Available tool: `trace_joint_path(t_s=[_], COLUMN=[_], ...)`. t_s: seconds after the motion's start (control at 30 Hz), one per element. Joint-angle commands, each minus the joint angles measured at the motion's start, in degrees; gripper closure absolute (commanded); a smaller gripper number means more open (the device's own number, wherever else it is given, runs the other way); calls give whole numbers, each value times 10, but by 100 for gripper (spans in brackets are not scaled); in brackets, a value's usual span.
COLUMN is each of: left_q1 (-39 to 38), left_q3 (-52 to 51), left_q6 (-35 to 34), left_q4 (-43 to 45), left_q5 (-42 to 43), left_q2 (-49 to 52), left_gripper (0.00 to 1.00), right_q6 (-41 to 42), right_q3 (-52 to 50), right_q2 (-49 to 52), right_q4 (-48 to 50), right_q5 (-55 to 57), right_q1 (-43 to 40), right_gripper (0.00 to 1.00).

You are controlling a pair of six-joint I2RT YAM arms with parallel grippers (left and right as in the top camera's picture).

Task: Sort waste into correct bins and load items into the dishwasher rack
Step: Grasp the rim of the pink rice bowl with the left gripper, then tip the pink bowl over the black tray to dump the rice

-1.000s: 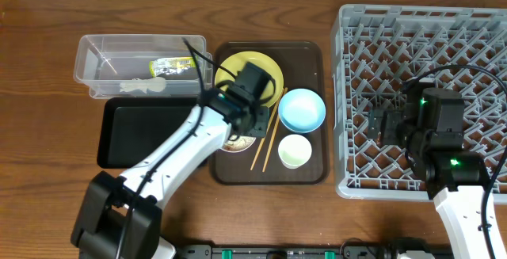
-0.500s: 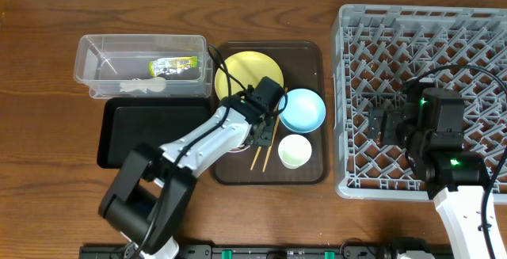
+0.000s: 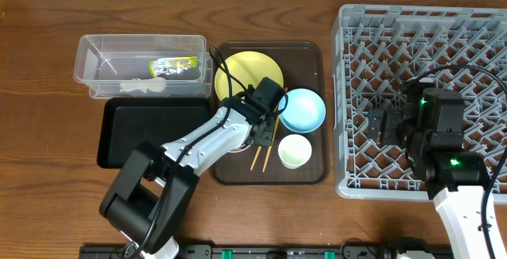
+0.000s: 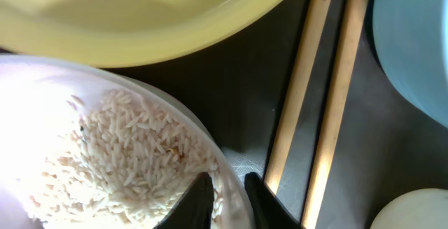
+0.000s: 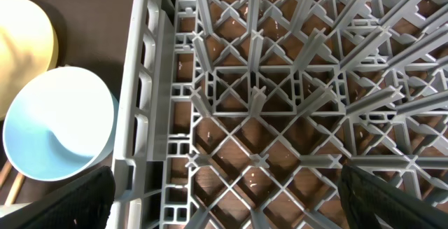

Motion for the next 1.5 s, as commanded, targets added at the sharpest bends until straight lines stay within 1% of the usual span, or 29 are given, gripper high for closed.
trace_joint_path(t_s=[0.0,0.03,0.17,0.27,0.4,0.57,0.7,0.83,0.93,1.13,1.23,1.47], left_q1=[-8,-10,-13,-10,10,76,163,275,355,486,523,582], left_q3=[-7,-6,-5,7,19,19,18,-4,-22,-40,-40,-40], left_q6=[3,3,3,5,46,102,142,197,252,350,366,359], left_q4=[-3,-3,-16,-54,-94,-103,-128,-130,-130,-147,-154,-156], left_q5=[-8,-8,-8,-8,28,141,245,393,508,707,767,882], left_q2=[6,6,-4,-29,-84,-161,-180,-172,-155,-81,-43,7], left_gripper=[92,94,94,94,94,94,94,94,94,94,94,94], right_q6=[-5,-5,-5,-5,-5,-5,-5,-5,-5,-5,-5,-5], right_q3=[11,11,11,11,11,11,11,11,11,11,11,11], right_q2=[0,0,0,0,0,0,0,0,0,0,0,0], right_q4=[-2,-2,-2,-2,-2,-2,-2,-2,-2,-2,-2,-2], right_q5=[0,0,0,0,0,0,0,0,0,0,0,0], right_q1=[0,0,0,0,0,0,0,0,0,0,0,0], right_gripper=[1,1,1,1,1,1,1,1,1,1,1,1])
